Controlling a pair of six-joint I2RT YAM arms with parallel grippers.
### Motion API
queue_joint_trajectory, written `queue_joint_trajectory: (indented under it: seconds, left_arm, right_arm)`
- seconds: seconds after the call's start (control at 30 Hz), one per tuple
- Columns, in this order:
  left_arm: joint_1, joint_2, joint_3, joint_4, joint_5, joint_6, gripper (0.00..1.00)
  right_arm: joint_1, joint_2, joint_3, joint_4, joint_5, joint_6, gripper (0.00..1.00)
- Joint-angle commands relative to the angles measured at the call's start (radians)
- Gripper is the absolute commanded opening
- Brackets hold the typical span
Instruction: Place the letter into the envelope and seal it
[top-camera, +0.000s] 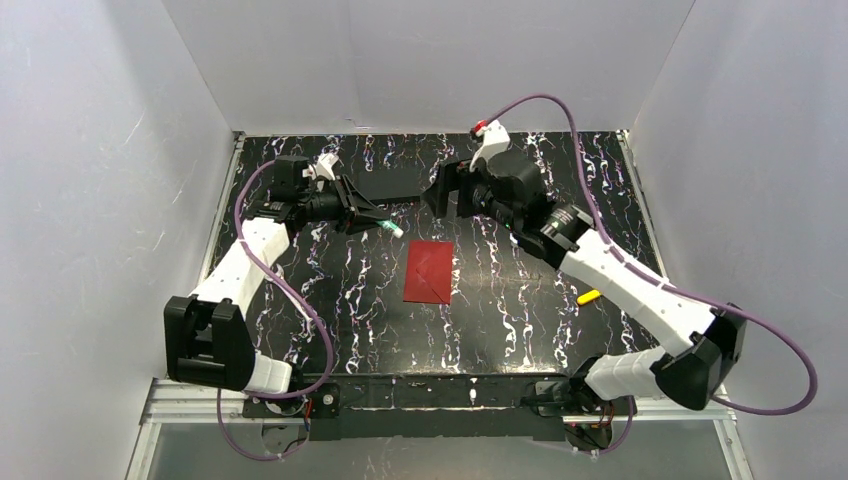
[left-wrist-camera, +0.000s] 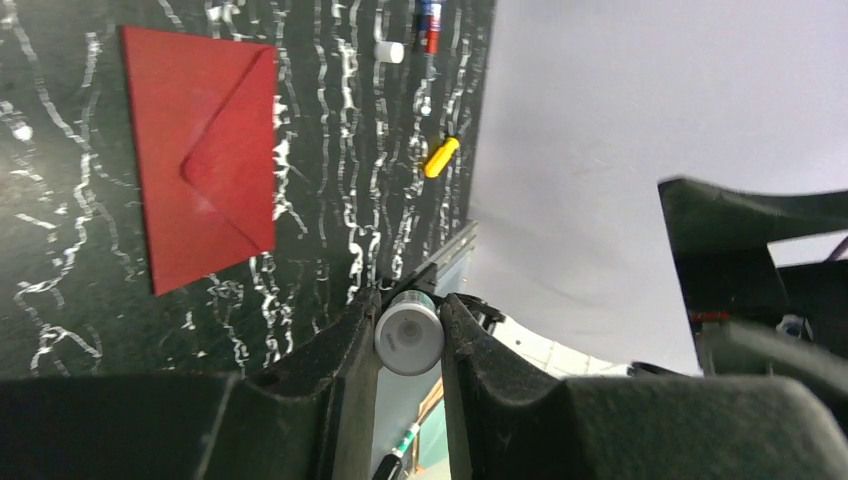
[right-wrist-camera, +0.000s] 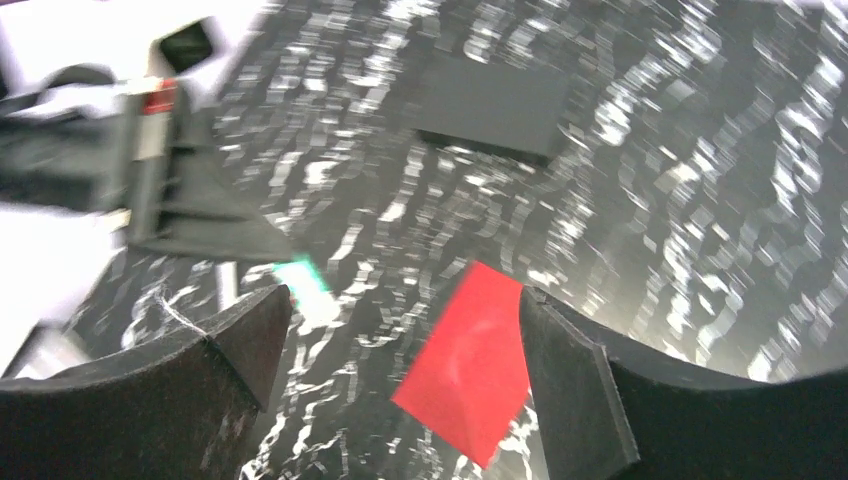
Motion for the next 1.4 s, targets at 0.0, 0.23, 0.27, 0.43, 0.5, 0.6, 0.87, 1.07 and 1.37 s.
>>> queue_joint_trajectory:
  seconds: [0.0,0.23,0.27,0.43,0.5,0.6,0.87,1.07,1.37]
  left_arm:
    - [-0.001,0.0,0.053,-0.099,-0.079,0.102,0.0]
    - [-0.001,0.007,0.004,-0.059,-0.043,0.0,0.0]
    - [-0.001,0.007,-0.007,-0.045,-0.033,-0.026,0.0]
    - [-0.001,0.011,-0.042,0.018,0.0,-0.12,0.0]
    - [-0.001,0.015,-0.044,0.036,0.011,-0.139,0.0]
    - [-0.001,0.024,-0.044,0.062,0.028,-0.166,0.0]
    - [-0.001,0.053,-0.035,0.088,0.04,-0.194,0.0]
    - [-0.001,0.058,-0.042,0.099,0.04,-0.204,0.0]
    - [-0.001,0.059,-0.042,0.099,0.041,-0.209,0.0]
  right_arm:
    - [-0.1,0.116,0.083,-0.386,0.285,0.201,0.9]
    - [-0.248,0.285,0.035,-0.469,0.259,0.175,0.76]
    - [-0.257,0.301,0.017,-0.457,0.263,0.164,0.74]
    - [-0.321,0.401,0.01,-0.429,0.268,0.129,0.72]
    - [-0.348,0.441,0.016,-0.416,0.262,0.12,0.71]
    - [-0.383,0.51,0.051,-0.449,0.267,0.115,0.67]
    - [-0.42,0.611,0.095,-0.446,0.243,0.087,0.57]
    - [-0.434,0.626,0.096,-0.423,0.225,0.074,0.5]
    - [-0.462,0.647,0.089,-0.414,0.182,0.069,0.43]
